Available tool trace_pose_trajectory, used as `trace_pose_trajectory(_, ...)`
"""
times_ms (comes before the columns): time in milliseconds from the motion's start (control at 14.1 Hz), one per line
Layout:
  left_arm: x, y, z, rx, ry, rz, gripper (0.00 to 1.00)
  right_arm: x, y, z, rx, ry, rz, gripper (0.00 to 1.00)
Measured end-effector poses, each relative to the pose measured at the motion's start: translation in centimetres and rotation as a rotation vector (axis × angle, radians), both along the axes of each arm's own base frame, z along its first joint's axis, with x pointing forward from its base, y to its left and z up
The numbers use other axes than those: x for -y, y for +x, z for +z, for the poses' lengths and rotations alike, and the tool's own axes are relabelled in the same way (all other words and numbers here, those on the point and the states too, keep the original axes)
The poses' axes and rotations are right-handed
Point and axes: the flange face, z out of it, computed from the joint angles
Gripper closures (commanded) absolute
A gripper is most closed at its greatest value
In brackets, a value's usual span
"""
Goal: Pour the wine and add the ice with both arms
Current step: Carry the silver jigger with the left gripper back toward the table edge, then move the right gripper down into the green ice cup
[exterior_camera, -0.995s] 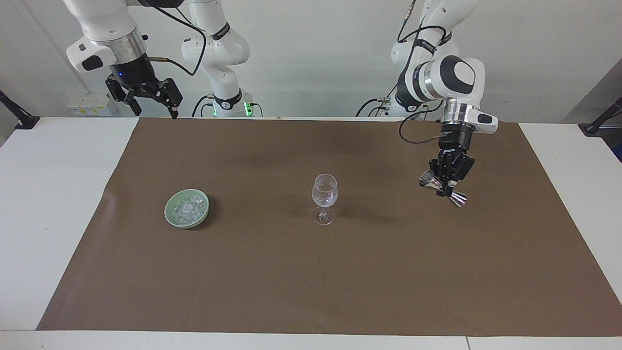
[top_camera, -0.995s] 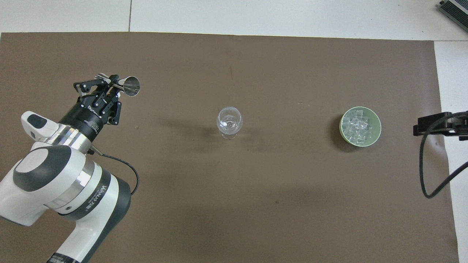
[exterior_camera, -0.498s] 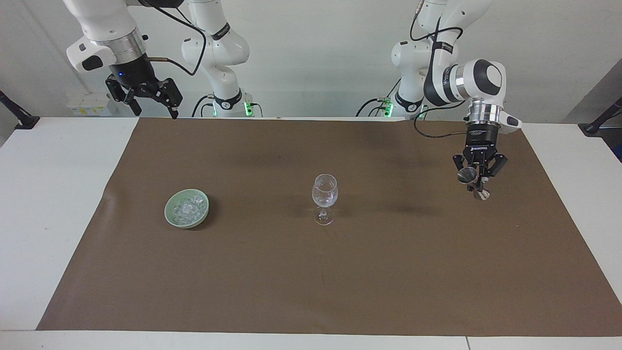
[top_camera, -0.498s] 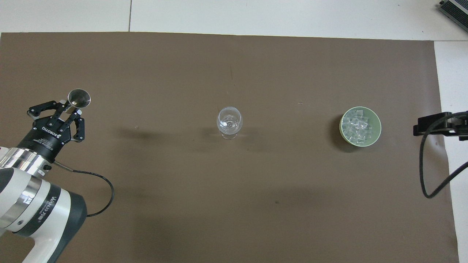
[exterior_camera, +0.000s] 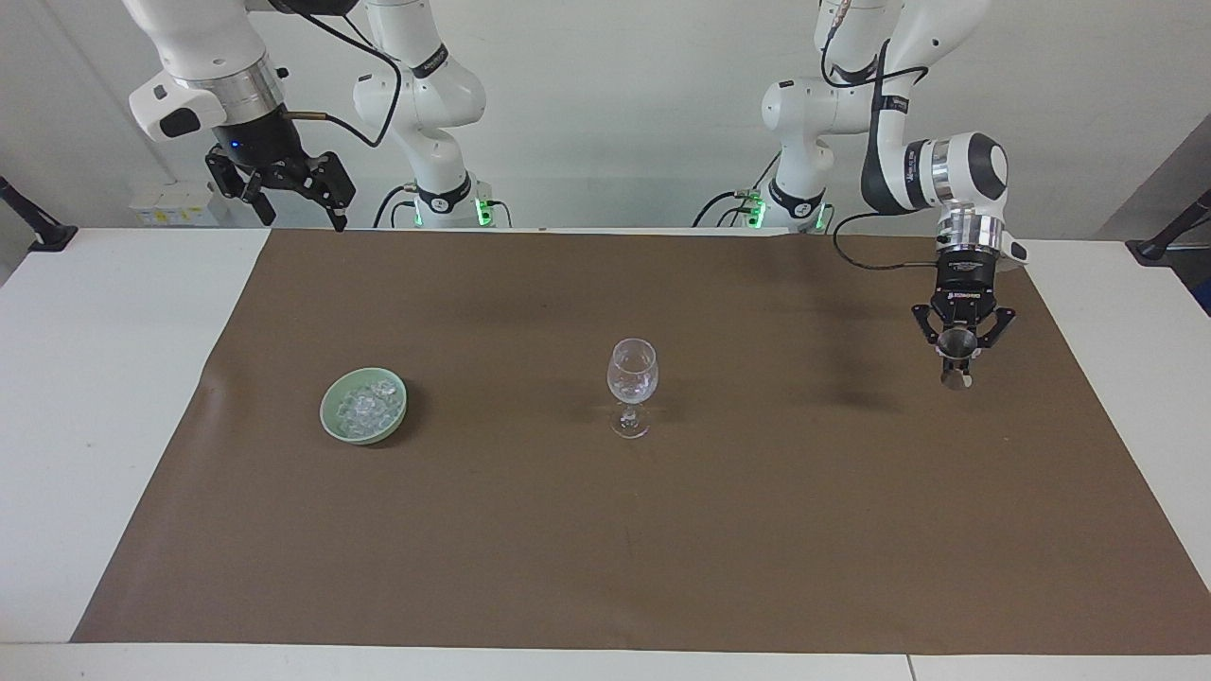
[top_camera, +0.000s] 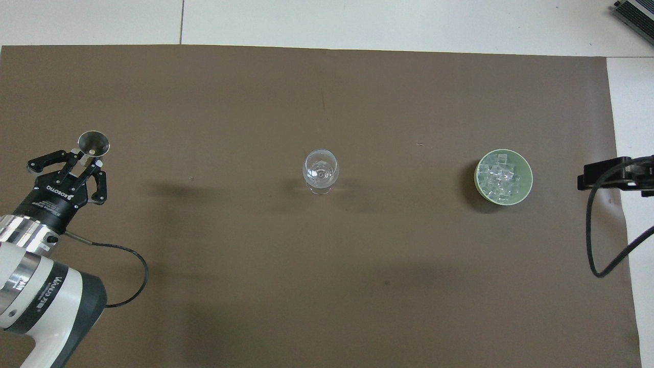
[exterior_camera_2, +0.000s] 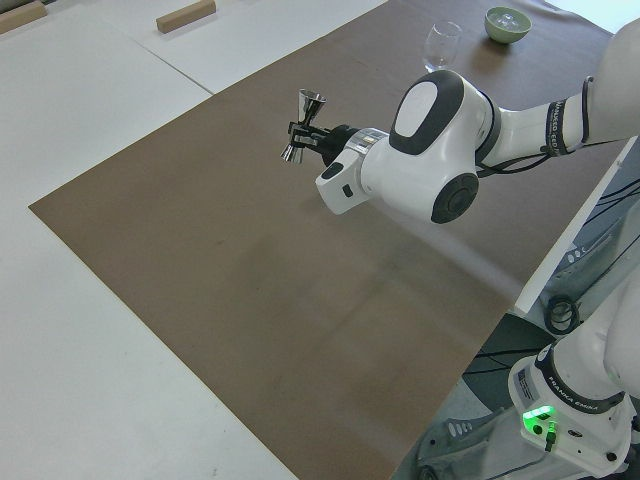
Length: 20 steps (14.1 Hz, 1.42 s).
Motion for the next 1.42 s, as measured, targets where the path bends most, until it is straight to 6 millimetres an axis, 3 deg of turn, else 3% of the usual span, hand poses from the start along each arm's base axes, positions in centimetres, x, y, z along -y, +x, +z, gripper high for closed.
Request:
trace_pose_trajectory(284,-1.7,-0.2,-1.7,-0.006,-0.038,0.019,1.00,-1.7,0.6,-0.9,-0.014,-0.004,0.030,0.00)
trace_pose_trajectory(640,-4.7,0.3,-6.8,-0.008,-0.133,0.023,1.00,-1.5,2.4,-2.3,0.020,-0.006,0.025,0.00)
trace_pose_trajectory(924,-5.7,1.4,-8.8,-0.016,-0.164,0.028,1.00,-1.4,2.9,-3.0,0.044,-0.006,0.025,0.00)
trace_pose_trajectory(1422,-6.6,3.9,-10.0,-0.032,-0.229,0.048,1.00,-1.6,4.3,-10.3,0.058,-0.008,0.103,0.00)
